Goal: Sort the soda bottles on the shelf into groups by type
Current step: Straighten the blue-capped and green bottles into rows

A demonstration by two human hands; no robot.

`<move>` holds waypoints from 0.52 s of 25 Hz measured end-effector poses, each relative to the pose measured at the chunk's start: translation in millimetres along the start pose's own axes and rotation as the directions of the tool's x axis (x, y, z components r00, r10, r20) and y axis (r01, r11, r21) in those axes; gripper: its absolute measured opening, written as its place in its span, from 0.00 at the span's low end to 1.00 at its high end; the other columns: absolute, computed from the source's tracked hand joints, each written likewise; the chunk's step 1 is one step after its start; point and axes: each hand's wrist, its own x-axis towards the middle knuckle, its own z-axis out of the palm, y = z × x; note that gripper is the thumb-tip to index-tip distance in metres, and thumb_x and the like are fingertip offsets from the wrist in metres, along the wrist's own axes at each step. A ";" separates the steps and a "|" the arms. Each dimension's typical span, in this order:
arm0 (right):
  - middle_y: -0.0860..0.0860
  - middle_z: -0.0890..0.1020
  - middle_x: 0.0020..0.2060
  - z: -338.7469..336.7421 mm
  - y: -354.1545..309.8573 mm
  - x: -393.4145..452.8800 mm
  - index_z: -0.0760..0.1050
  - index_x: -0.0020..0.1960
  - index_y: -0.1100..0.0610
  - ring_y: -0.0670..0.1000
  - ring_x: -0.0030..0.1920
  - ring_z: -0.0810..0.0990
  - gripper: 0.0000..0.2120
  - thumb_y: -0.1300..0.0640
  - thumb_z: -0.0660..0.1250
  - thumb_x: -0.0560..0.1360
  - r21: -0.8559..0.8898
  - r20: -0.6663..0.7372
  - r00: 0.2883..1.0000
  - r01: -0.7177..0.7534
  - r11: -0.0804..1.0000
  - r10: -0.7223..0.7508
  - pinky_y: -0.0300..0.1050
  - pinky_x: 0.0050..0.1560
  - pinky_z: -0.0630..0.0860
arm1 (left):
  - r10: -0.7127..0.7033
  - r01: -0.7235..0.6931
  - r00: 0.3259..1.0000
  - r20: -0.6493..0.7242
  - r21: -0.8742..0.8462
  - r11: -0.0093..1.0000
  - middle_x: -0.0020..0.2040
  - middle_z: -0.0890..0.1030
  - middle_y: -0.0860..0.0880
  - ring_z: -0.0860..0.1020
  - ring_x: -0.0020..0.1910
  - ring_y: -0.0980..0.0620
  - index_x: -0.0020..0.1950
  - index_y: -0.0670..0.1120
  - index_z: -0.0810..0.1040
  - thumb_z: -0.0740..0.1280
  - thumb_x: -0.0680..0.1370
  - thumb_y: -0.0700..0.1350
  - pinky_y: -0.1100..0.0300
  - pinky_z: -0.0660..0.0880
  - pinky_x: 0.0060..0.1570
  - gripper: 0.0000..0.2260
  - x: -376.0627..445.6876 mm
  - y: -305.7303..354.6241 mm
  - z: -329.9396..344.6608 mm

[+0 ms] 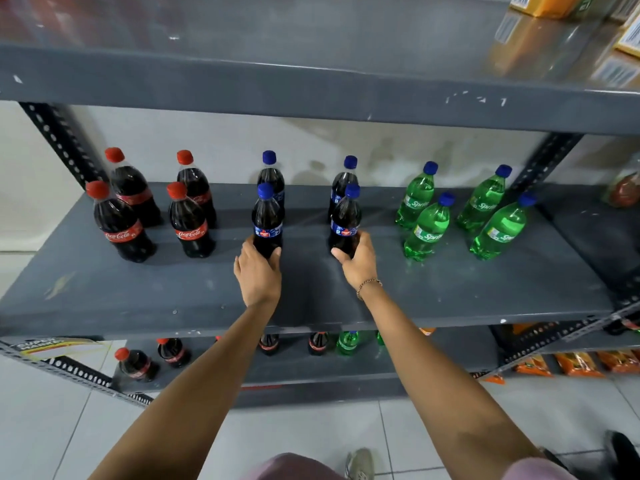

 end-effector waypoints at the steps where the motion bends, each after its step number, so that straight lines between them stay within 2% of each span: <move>1: 0.61 0.75 0.58 -0.4 -0.2 0.3 0.66 0.60 0.63 0.59 0.59 0.72 0.22 0.61 0.71 0.70 0.006 0.009 1.000 -0.002 1.000 0.002 0.55 0.63 0.69 | 0.005 -0.005 1.000 0.010 -0.008 1.000 0.55 0.76 0.37 0.73 0.55 0.36 0.60 0.36 0.67 0.66 0.77 0.44 0.42 0.66 0.60 0.17 0.7 0.1 0.1; 3: 0.60 0.75 0.58 -1.9 -2.0 -0.2 0.65 0.60 0.63 0.59 0.60 0.73 0.23 0.61 0.71 0.70 0.024 0.032 0.999 0.003 1.000 -0.004 0.55 0.63 0.70 | -0.004 0.005 1.000 0.030 -0.040 0.999 0.56 0.76 0.36 0.73 0.55 0.36 0.62 0.36 0.66 0.67 0.76 0.44 0.41 0.69 0.57 0.19 -0.2 0.9 -1.2; 5: 0.59 0.74 0.59 -5.6 -2.5 -3.2 0.64 0.61 0.63 0.56 0.60 0.72 0.26 0.62 0.72 0.69 0.062 0.072 0.997 0.008 0.998 -0.013 0.51 0.64 0.69 | -0.057 0.056 0.998 -0.009 -0.064 0.996 0.59 0.73 0.35 0.72 0.57 0.36 0.63 0.35 0.64 0.69 0.75 0.44 0.41 0.70 0.56 0.24 -5.1 2.4 -1.3; 7: 0.58 0.71 0.59 -12.4 5.9 -7.7 0.64 0.62 0.64 0.55 0.61 0.70 0.27 0.63 0.72 0.68 0.083 0.055 0.998 -0.014 0.996 0.010 0.46 0.65 0.67 | -0.086 0.076 0.992 -0.088 -0.110 0.991 0.54 0.72 0.37 0.72 0.51 0.41 0.59 0.36 0.66 0.70 0.74 0.45 0.41 0.71 0.52 0.21 -17.8 5.8 3.0; 8: 0.57 0.70 0.56 -18.5 13.5 -11.3 0.65 0.60 0.65 0.56 0.60 0.70 0.25 0.63 0.73 0.67 0.088 -0.026 0.999 -0.029 0.996 0.031 0.44 0.64 0.66 | -0.073 0.062 0.995 -0.062 -0.166 0.984 0.49 0.73 0.40 0.72 0.45 0.45 0.55 0.38 0.68 0.70 0.74 0.45 0.42 0.72 0.48 0.17 -26.7 10.6 7.0; 9: 0.56 0.69 0.52 -27.4 22.4 -14.1 0.67 0.55 0.66 0.58 0.58 0.72 0.22 0.64 0.73 0.66 0.113 -0.162 0.985 -0.047 0.992 0.065 0.45 0.63 0.66 | -0.039 0.045 0.999 0.032 -0.225 0.973 0.44 0.74 0.44 0.72 0.40 0.49 0.52 0.41 0.68 0.69 0.75 0.45 0.45 0.73 0.44 0.14 -35.9 17.9 12.8; 10: 0.55 0.68 0.49 -40.9 31.1 -15.3 0.67 0.51 0.64 0.61 0.56 0.73 0.20 0.64 0.74 0.65 0.169 -0.315 0.942 -0.063 0.984 0.115 0.50 0.62 0.68 | 0.010 0.031 0.988 0.153 -0.264 0.964 0.42 0.74 0.46 0.72 0.38 0.51 0.51 0.42 0.68 0.70 0.74 0.45 0.49 0.73 0.42 0.13 -43.0 27.1 21.2; 11: 0.55 0.67 0.47 -57.4 39.5 -13.8 0.66 0.49 0.61 0.62 0.55 0.74 0.21 0.64 0.75 0.64 0.232 -0.425 0.888 -0.079 0.969 0.174 0.55 0.61 0.69 | 0.048 0.025 0.967 0.249 -0.281 0.959 0.44 0.75 0.46 0.74 0.41 0.51 0.53 0.42 0.69 0.71 0.74 0.44 0.51 0.73 0.44 0.15 -47.8 36.5 31.3; 12: 0.55 0.67 0.48 -74.9 47.0 -8.5 0.64 0.49 0.60 0.63 0.55 0.74 0.23 0.64 0.75 0.64 0.269 -0.464 0.858 -0.099 0.958 0.219 0.58 0.61 0.70 | 0.062 0.032 0.948 0.313 -0.289 0.957 0.51 0.74 0.44 0.74 0.48 0.50 0.59 0.40 0.67 0.72 0.73 0.44 0.52 0.74 0.50 0.20 -50.2 44.3 41.5; 13: 0.56 0.67 0.50 -93.3 54.0 -0.9 0.64 0.52 0.61 0.63 0.57 0.73 0.25 0.62 0.76 0.63 0.254 -0.447 0.864 -0.127 0.959 0.232 0.58 0.62 0.70 | 0.061 0.051 0.933 0.355 -0.298 0.953 0.60 0.71 0.42 0.72 0.58 0.48 0.66 0.38 0.63 0.73 0.72 0.45 0.52 0.71 0.59 0.28 -50.5 53.6 51.8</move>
